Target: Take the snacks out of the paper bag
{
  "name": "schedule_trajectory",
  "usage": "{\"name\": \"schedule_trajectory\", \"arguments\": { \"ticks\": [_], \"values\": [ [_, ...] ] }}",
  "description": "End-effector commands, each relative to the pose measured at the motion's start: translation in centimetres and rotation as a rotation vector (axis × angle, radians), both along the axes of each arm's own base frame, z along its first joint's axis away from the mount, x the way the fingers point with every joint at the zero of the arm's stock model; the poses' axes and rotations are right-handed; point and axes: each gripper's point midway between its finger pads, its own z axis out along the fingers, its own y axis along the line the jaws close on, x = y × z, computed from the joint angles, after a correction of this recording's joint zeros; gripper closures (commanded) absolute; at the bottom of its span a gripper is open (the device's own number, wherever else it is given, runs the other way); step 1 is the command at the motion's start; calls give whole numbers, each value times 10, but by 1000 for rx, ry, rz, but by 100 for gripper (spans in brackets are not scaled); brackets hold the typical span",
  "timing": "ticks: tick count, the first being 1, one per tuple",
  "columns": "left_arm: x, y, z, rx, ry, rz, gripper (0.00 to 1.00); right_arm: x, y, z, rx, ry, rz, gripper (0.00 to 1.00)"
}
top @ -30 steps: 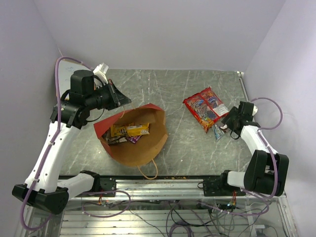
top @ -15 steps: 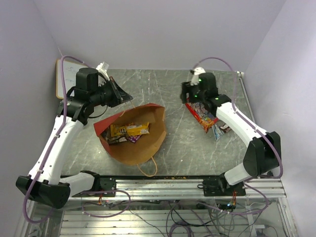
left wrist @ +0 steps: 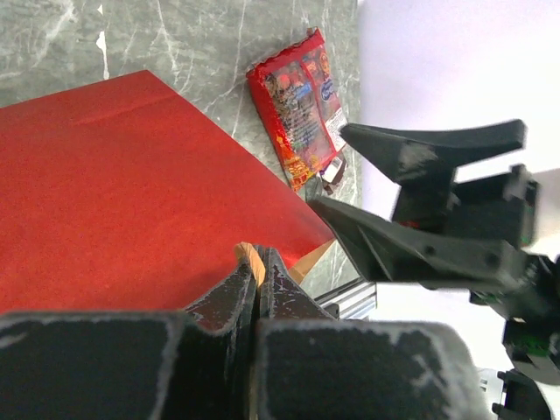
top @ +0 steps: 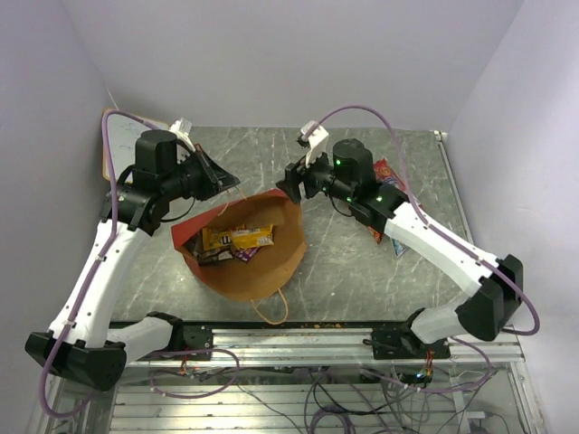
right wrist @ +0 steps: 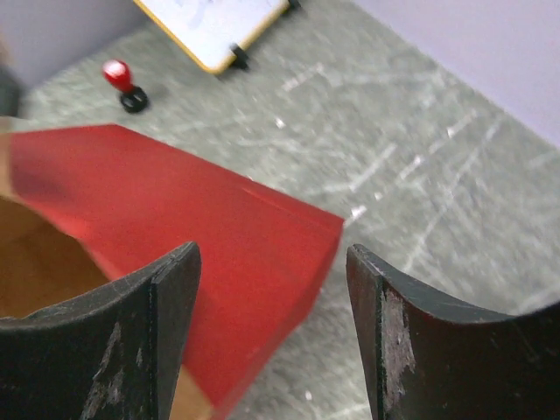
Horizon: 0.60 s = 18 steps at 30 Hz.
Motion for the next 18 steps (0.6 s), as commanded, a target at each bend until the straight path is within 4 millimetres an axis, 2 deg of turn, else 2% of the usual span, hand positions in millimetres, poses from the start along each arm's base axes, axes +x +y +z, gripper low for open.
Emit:
{"name": "schedule_trajectory", "arguments": {
  "ticks": [1, 3, 6, 7, 9, 11, 13, 16, 18],
  "values": [
    [-4, 5, 2, 16, -5, 18, 93, -29, 23, 61, 130, -170, 160, 33],
    [-4, 4, 1, 15, -2, 10, 93, -45, 33, 65, 132, -189, 231, 33],
    [-3, 0, 2, 9, -9, -11, 93, -83, 55, 61, 64, -240, 386, 33],
    [-4, -1, 1, 8, -11, -25, 93, -97, 61, 55, 12, -267, 435, 33],
    [-5, -1, 0, 16, -14, -37, 93, -133, 73, 30, -124, -308, 543, 33],
    [-5, -2, -2, 26, -12, -47, 93, -167, 80, 6, -240, -342, 644, 33],
    [-5, -4, -3, 23, -12, -60, 93, -192, 82, -10, -301, -344, 698, 33],
    [-4, -7, -1, 11, -21, -75, 93, -214, 82, -25, -346, -346, 706, 32],
    [-6, -7, 2, 4, -30, -81, 93, -216, 77, -40, -391, -351, 708, 32]
  ]
}}
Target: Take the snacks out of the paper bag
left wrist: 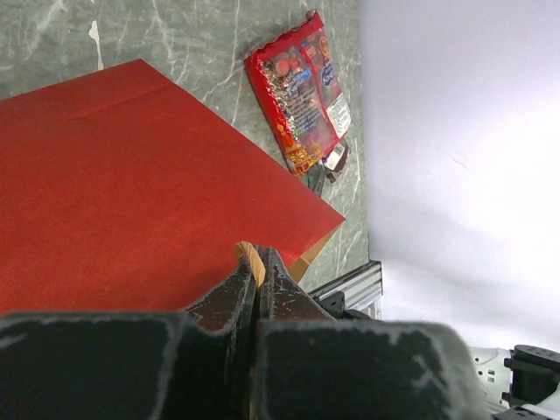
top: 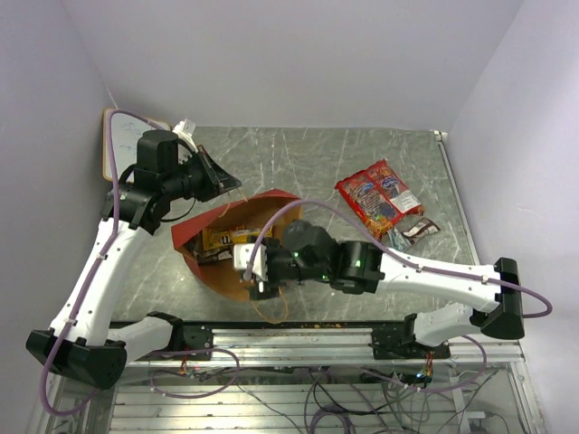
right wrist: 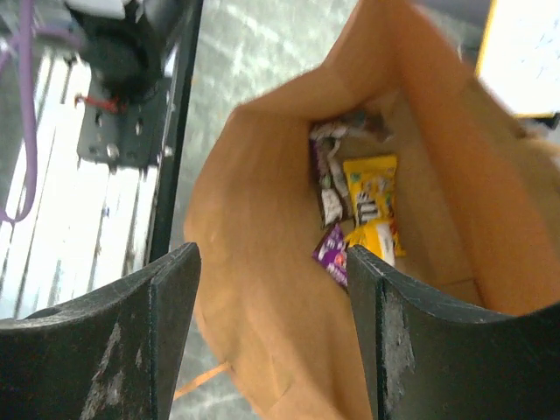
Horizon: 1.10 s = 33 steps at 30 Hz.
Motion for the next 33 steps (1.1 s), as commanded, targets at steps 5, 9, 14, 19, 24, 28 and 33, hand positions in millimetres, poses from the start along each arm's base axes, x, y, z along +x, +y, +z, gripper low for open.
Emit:
{"name": "schedule_trajectory", "arguments": {
  "ticks": [5, 9, 14, 19, 24, 28, 33],
  "values": [
    [-9, -5, 11, -19, -54, -56, 93, 34, -45, -68, -242, -259, -143, 34],
    [-16, -7, 13, -35, -71, -89, 93, 52, -47, -70, -262, -391, -135, 37],
    [-19, -5, 25, -17, -122, -101, 93, 75, -36, -91, -307, -394, -97, 45],
    [-19, -6, 32, -22, -149, -110, 93, 89, -12, -112, -351, -411, -37, 48],
    [-20, -9, 37, -36, -161, -122, 93, 123, 4, -134, -368, -409, -67, 48],
    [-21, -9, 41, -28, -170, -138, 93, 149, 5, -159, -459, -429, -96, 46],
    [-23, -11, 43, -27, -178, -159, 93, 162, 8, -174, -479, -436, -74, 43]
  ]
}}
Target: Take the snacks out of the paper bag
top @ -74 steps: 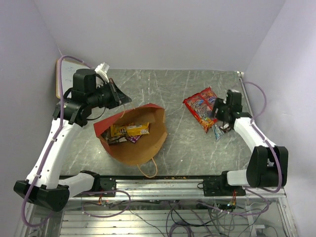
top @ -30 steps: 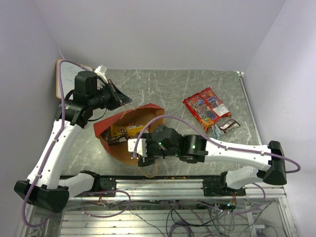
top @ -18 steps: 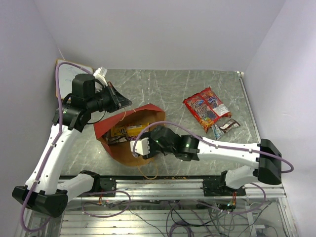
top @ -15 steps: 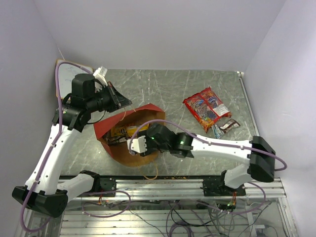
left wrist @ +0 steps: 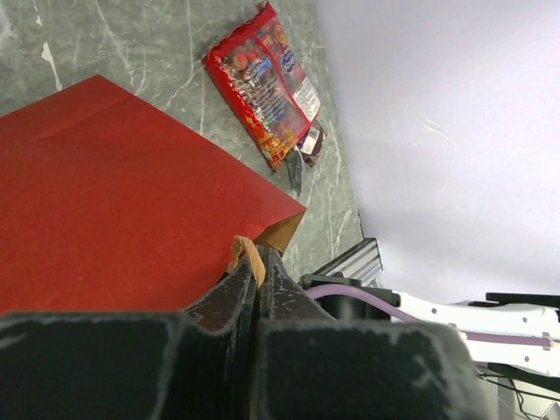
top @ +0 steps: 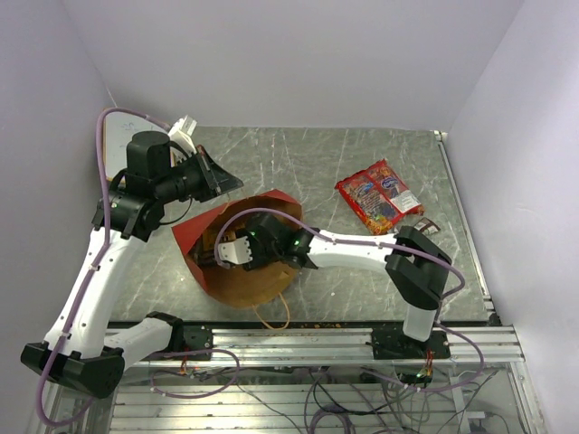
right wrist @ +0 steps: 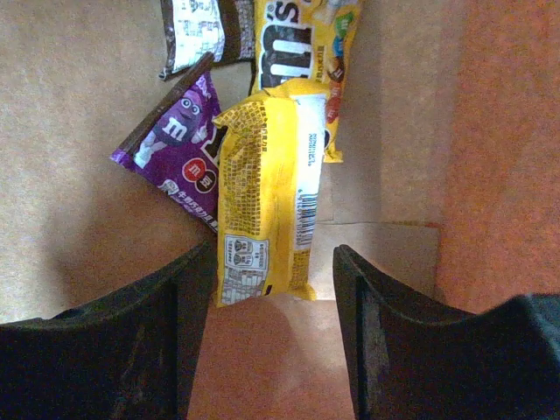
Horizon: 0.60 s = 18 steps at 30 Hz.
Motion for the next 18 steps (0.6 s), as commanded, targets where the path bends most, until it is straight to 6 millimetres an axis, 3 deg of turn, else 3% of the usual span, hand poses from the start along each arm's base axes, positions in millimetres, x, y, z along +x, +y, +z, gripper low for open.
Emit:
{"name": "schedule_trajectory", "arguments": {
  "ticks": [1, 11, 15, 18],
  "values": [
    [-5, -4, 19, -10, -68, -48, 93, 13, 12, 2, 5, -31, 34, 43],
    [-6, 0, 16, 56, -75, -70, 93, 24, 17, -35, -47, -14, 18, 42],
    [-11, 1, 10, 70, -70, -84, 93, 22, 15, -41, -76, 1, 27, 48],
    [-14, 2, 4, 77, -61, -89, 93, 22, 13, -40, -67, -10, 27, 64]
  ]
}}
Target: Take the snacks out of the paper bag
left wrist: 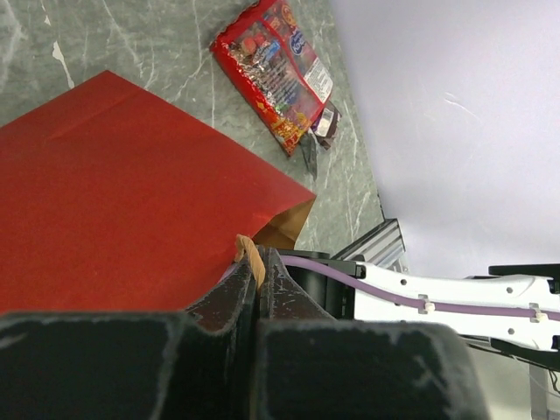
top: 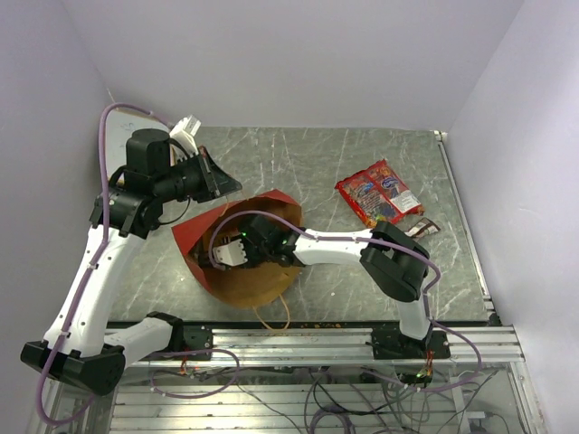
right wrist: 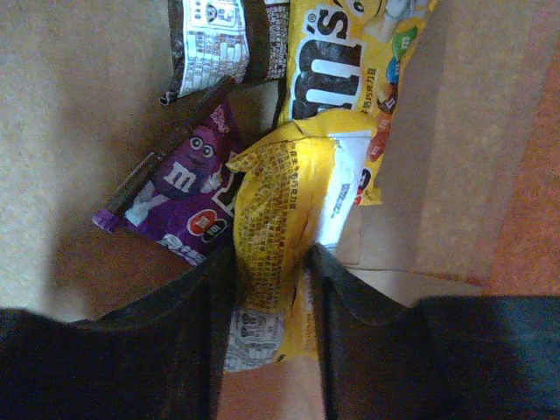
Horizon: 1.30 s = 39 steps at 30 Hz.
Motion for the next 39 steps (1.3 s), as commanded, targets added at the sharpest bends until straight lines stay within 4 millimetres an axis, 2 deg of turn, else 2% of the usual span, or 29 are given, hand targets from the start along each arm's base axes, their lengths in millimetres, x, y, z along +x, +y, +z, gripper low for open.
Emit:
{"name": "schedule_trajectory", "arguments": {
  "ticks": [1, 6, 13, 19, 22, 24, 29, 31, 34, 39],
  "values": [
    [-8, 1, 1, 18, -26, -32, 93, 4, 1, 7, 16, -25, 1, 69],
    [-9, -2, -3, -8, -21, -37, 93, -3, -6, 16, -6, -32, 2, 82],
    [-4, -1, -7, 1, -7, -18, 93, -27, -7, 49, 55, -3, 24, 90],
    [-1, 6, -15, 19, 3, 32, 93, -53, -10, 64, 56, 49, 71, 99],
    [4, 12, -18, 48, 2, 74, 93, -64, -12, 83, 72, 55, 93, 100],
    [9, 15, -19, 55, 3, 99, 93, -76, -12, 104, 77, 46, 129, 100],
    [17, 17, -16, 55, 24, 137, 93, -111, -17, 173, 133, 19, 229, 100],
    [18, 18, -16, 65, 17, 143, 93, -118, -21, 201, 171, 7, 247, 100],
    [20, 21, -23, 88, 34, 155, 93, -116, -27, 245, 261, -41, 223, 100],
    [19, 22, -26, 85, 50, 167, 93, -96, -38, 324, 522, -229, 115, 100]
  ]
}}
